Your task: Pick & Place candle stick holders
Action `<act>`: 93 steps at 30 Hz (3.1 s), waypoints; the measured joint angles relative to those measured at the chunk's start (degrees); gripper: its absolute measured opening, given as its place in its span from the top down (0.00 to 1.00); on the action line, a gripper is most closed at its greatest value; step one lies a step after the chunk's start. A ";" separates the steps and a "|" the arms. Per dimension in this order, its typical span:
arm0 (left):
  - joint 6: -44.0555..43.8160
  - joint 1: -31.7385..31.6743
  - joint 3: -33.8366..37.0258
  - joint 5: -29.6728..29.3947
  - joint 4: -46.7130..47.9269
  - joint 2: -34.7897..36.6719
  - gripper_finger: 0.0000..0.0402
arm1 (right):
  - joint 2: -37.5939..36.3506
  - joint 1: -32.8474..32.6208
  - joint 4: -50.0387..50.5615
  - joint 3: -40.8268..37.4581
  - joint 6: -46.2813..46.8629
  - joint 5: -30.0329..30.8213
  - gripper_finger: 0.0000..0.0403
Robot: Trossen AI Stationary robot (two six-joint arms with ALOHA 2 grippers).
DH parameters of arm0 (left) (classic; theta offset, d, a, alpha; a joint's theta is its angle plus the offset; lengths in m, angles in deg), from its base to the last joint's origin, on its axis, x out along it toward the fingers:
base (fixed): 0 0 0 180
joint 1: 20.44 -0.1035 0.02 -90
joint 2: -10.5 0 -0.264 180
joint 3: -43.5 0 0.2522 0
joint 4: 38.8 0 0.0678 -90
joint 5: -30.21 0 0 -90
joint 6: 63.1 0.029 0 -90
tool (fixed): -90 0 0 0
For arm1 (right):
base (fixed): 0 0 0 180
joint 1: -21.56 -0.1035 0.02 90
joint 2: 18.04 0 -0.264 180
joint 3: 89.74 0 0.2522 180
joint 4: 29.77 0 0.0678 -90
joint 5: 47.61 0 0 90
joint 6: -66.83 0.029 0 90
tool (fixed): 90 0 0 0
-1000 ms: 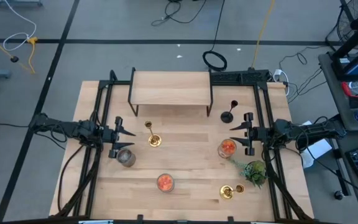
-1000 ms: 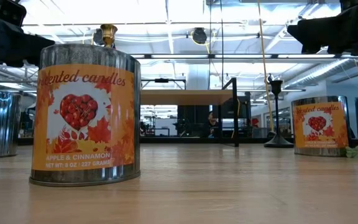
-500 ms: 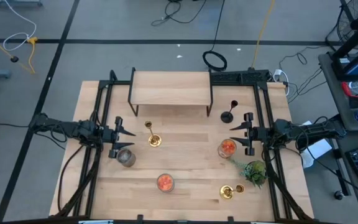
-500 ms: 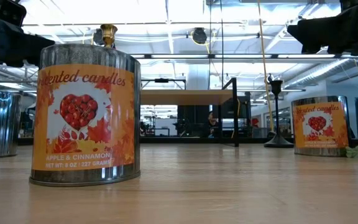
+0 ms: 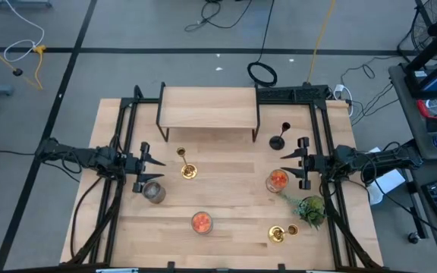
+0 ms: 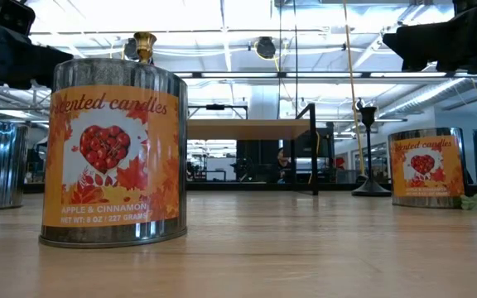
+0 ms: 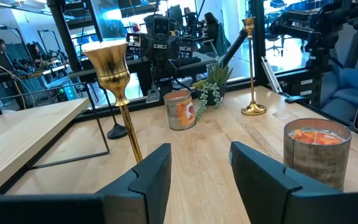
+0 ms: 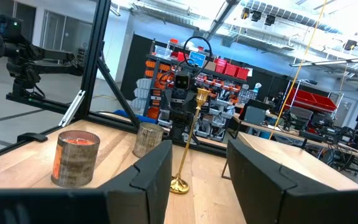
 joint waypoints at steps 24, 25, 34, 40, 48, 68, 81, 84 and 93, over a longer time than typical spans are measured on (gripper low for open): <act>0.00 0.00 0.00 0.00 -0.01 0.00 0.57 | 0.00 -0.01 0.00 -0.01 0.00 0.02 0.62; 0.01 0.00 0.00 0.00 -0.02 0.00 0.57 | 0.00 -0.01 0.00 0.00 0.01 0.00 0.62; 0.00 0.00 0.00 -0.01 -0.02 0.00 0.57 | 0.00 0.00 0.00 -0.02 -0.01 0.00 0.62; 0.01 0.00 0.00 0.00 0.00 0.01 0.57 | 0.00 -0.02 0.00 -0.02 -0.01 0.00 0.62; 0.00 0.00 0.00 -0.01 0.00 -0.01 0.57 | 0.00 0.00 0.00 -0.02 0.00 0.01 0.62; 0.00 0.00 0.00 0.01 -0.02 0.01 0.57 | 0.00 0.00 0.00 0.00 0.01 0.01 0.62; 0.00 0.00 0.00 0.01 -0.21 0.01 0.57 | -0.02 -0.09 -1.08 -0.01 7.93 -0.02 0.62; 0.19 0.00 0.00 0.00 -0.96 -0.01 0.57 | 0.00 -0.09 -0.96 -0.02 7.91 -0.02 0.62; -9.25 0.00 0.00 0.23 -8.54 -0.01 0.57 | 0.00 -0.09 -1.36 -0.02 7.17 0.00 0.62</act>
